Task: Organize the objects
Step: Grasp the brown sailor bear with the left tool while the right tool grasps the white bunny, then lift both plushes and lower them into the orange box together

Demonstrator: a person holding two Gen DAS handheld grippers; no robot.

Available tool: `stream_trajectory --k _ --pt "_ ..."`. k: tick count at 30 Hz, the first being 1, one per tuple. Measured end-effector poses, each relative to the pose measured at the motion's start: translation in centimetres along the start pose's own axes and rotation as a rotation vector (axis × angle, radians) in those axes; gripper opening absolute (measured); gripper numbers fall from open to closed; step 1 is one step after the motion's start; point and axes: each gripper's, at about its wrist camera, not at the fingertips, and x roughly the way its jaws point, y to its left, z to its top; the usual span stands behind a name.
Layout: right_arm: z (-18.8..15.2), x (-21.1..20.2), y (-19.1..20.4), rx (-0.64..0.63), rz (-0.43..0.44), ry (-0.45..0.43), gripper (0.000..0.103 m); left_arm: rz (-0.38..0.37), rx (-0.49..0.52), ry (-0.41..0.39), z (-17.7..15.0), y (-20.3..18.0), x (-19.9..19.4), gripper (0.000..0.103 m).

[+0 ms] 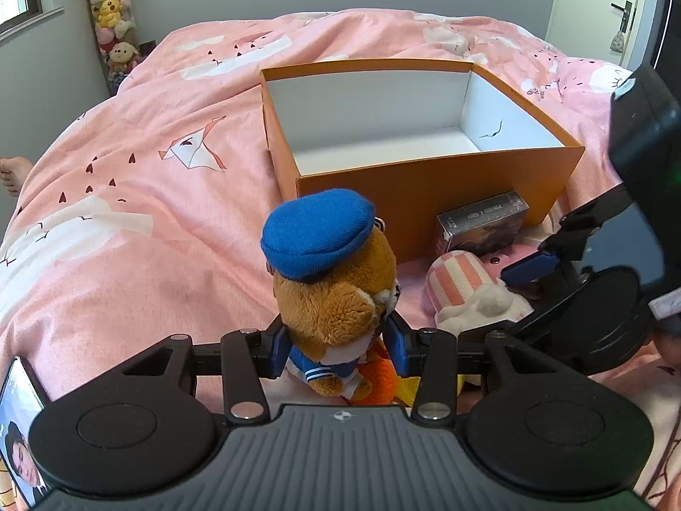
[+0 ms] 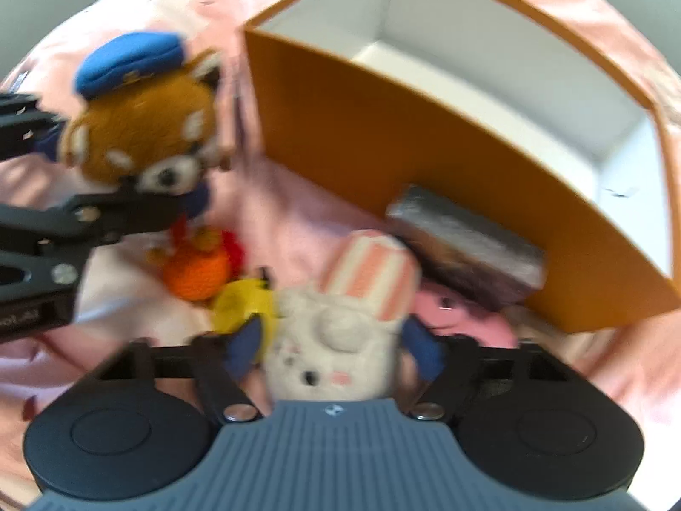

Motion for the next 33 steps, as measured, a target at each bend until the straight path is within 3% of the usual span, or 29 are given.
stream_trajectory --k 4,6,10,14,19,21,30,33 --pt "-0.1 0.2 -0.2 0.019 0.018 0.008 0.064 0.012 -0.002 0.004 0.0 0.0 0.3 0.050" --pt "-0.3 0.3 0.8 -0.025 -0.006 0.012 0.071 0.021 0.001 0.006 -0.1 0.0 0.4 0.049" --pt "-1.4 1.0 2.0 -0.110 -0.050 0.013 0.072 0.018 -0.001 0.012 -0.2 0.0 0.5 0.049" --pt "-1.4 2.5 -0.1 -0.025 0.015 0.032 0.074 0.019 -0.001 0.013 -0.2 -0.1 0.7 0.048" --pt "-1.8 2.3 -1.0 0.014 0.053 0.010 0.070 0.032 -0.053 0.039 -0.6 0.6 1.6 0.033" --pt "-1.9 1.6 -1.1 0.014 0.054 -0.013 0.069 0.022 -0.079 0.029 -0.7 0.9 1.7 0.033" --pt "-1.9 -1.0 -1.7 -0.005 0.049 -0.097 0.068 0.017 -0.197 0.002 -0.5 2.2 2.0 0.035" --pt "-1.9 -2.0 -2.3 -0.008 0.062 -0.124 0.068 0.014 -0.235 0.011 -0.2 2.6 2.5 0.045"
